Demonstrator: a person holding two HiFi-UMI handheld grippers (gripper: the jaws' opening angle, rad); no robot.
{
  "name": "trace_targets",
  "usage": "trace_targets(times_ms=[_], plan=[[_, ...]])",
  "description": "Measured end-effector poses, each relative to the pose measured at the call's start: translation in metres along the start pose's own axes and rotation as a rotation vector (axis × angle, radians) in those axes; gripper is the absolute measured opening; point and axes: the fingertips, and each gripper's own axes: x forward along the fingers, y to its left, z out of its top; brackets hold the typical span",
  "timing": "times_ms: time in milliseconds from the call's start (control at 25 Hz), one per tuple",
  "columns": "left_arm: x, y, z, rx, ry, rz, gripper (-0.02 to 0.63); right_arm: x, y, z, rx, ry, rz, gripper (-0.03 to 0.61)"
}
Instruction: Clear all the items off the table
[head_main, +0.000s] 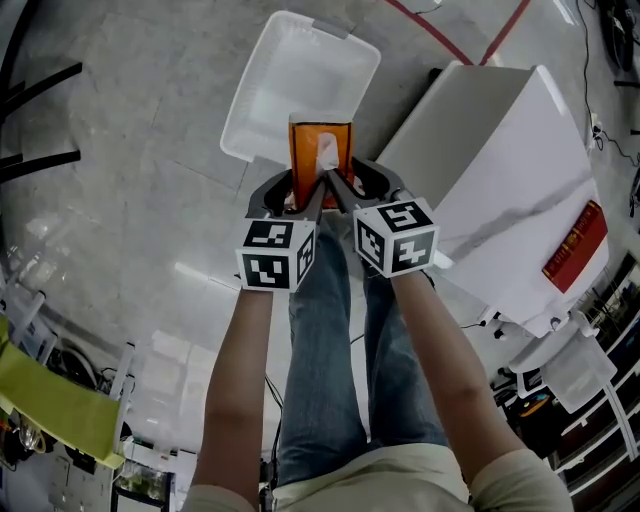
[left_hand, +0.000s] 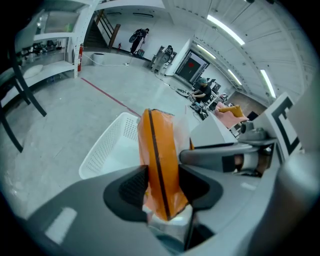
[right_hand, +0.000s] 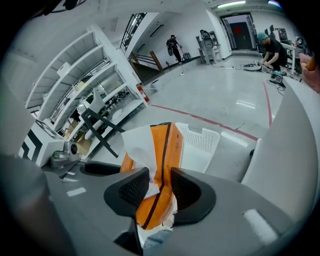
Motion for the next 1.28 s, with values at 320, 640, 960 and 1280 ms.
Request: trace_targets(times_ms=[320, 640, 960, 1280], plan=[[0.027, 0.028, -0.002, -0.003, 0.009, 0.009, 0.192, 0.038, -0.009, -0.001, -0.024, 0.032, -0.012, 0.137], [0.058, 0.049, -0.008, 0.001, 0.04, 0.017, 0.19, 0.072, -0.024, -0.006, -0.045, 0.072, -0.02, 0.138], [0.08, 0.06, -0.014, 0.011, 0.072, 0.017, 0.19, 0.092, -0.037, -0.015, -0.017, 0.084, -0.043, 0.138], [0.092, 0.069, -0.02, -0.023, 0.092, 0.03, 0.19, 0.105, -0.042, -0.02, -0.018, 0.105, -0.055, 0.135]])
